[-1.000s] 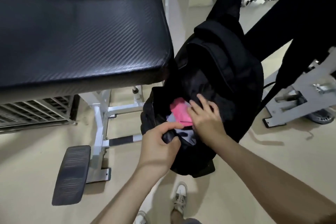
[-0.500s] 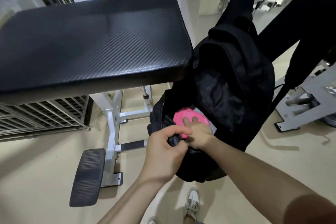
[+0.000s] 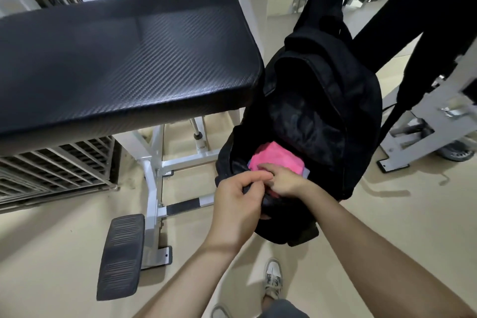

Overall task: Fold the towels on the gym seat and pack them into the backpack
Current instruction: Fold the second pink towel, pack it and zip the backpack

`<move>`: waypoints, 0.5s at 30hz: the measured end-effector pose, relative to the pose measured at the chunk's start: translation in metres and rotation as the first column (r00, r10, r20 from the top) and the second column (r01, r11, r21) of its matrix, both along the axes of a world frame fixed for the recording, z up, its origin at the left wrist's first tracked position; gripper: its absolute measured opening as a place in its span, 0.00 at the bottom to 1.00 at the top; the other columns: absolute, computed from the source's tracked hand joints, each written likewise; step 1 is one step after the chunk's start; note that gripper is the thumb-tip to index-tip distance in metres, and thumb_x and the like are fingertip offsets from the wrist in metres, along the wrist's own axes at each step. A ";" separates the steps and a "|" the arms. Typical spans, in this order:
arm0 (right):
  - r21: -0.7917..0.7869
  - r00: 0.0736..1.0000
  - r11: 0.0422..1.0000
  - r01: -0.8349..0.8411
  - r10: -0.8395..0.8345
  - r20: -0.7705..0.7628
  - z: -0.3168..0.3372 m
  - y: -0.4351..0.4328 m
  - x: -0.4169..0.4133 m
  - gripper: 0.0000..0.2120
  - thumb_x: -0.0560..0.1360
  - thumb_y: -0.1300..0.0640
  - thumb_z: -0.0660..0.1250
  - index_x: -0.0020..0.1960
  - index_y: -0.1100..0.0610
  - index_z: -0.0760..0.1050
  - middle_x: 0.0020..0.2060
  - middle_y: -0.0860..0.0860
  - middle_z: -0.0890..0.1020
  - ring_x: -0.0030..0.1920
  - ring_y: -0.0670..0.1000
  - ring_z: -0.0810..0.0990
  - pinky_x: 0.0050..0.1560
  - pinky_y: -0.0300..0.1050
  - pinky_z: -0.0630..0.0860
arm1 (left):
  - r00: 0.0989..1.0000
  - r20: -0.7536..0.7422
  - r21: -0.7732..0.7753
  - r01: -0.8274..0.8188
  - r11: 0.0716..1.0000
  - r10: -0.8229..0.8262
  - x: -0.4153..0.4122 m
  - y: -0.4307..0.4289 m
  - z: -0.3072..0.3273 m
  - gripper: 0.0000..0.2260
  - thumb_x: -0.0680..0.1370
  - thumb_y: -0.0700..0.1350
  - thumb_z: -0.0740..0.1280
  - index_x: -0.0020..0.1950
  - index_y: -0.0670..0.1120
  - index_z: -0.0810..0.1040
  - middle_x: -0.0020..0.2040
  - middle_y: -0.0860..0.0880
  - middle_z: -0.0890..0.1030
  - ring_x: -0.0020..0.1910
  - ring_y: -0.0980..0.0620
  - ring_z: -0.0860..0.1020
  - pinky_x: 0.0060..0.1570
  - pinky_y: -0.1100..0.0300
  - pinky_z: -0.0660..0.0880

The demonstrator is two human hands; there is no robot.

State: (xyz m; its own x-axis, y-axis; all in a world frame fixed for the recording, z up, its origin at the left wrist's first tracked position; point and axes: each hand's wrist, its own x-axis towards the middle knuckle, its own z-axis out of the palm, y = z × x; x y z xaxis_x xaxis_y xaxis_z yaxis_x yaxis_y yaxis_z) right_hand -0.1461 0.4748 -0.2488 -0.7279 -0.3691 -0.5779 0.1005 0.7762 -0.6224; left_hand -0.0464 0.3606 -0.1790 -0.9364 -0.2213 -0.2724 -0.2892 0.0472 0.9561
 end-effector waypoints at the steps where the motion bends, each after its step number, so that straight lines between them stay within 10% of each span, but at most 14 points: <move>1: -0.187 0.989 0.972 0.142 -0.133 0.058 0.019 0.005 0.011 0.19 0.81 0.47 0.58 0.68 0.55 0.72 0.57 0.52 0.81 0.56 0.50 0.79 0.59 0.41 0.74 | 1.000 0.007 0.024 -0.007 1.000 0.006 -0.002 0.001 0.002 0.15 0.79 0.34 0.60 0.47 0.46 0.85 0.40 0.47 0.85 0.35 0.53 0.82 0.30 0.57 0.79; 5: -0.375 0.997 0.926 0.049 -0.021 0.078 0.080 0.040 0.062 0.19 0.76 0.38 0.60 0.55 0.49 0.82 0.46 0.44 0.85 0.47 0.40 0.81 0.47 0.31 0.74 | 0.997 0.062 0.126 -0.061 0.990 0.054 0.000 0.007 0.008 0.15 0.80 0.34 0.54 0.50 0.46 0.79 0.36 0.46 0.79 0.29 0.55 0.80 0.28 0.56 0.79; 8: -0.136 0.960 0.986 -0.095 0.054 -0.276 0.083 0.054 0.088 0.05 0.70 0.41 0.71 0.43 0.41 0.80 0.36 0.43 0.82 0.37 0.43 0.80 0.40 0.44 0.76 | 0.998 0.063 0.138 -0.018 0.990 0.009 0.010 0.012 0.006 0.13 0.78 0.36 0.54 0.49 0.49 0.75 0.32 0.45 0.78 0.31 0.47 0.81 0.36 0.42 0.81; 11: -0.020 0.880 0.995 -0.093 0.073 -0.469 0.083 0.063 0.100 0.14 0.72 0.42 0.66 0.34 0.50 0.76 0.30 0.51 0.77 0.32 0.48 0.75 0.35 0.50 0.72 | 0.979 0.077 0.117 0.181 0.977 -0.190 0.015 0.008 0.012 0.11 0.77 0.37 0.55 0.50 0.48 0.75 0.31 0.45 0.81 0.31 0.48 0.81 0.32 0.57 0.75; 15: -0.029 0.839 1.000 -0.004 -0.012 -0.544 0.097 0.095 0.119 0.17 0.76 0.49 0.63 0.33 0.60 0.71 0.30 0.53 0.74 0.34 0.51 0.72 0.35 0.44 0.68 | 0.871 0.008 -0.492 0.430 0.757 -0.491 0.005 -0.018 0.000 0.17 0.70 0.47 0.64 0.57 0.59 0.75 0.38 0.54 0.76 0.37 0.54 0.75 0.37 0.56 0.72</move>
State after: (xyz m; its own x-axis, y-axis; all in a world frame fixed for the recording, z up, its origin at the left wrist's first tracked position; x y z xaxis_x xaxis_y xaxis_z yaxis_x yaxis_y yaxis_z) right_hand -0.0274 0.5695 -0.1515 -0.9236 -0.3755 -0.0776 -0.2580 0.7584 -0.5986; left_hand -0.0416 0.3424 -0.1791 -0.9754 0.1741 -0.1353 -0.0064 0.5910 0.8067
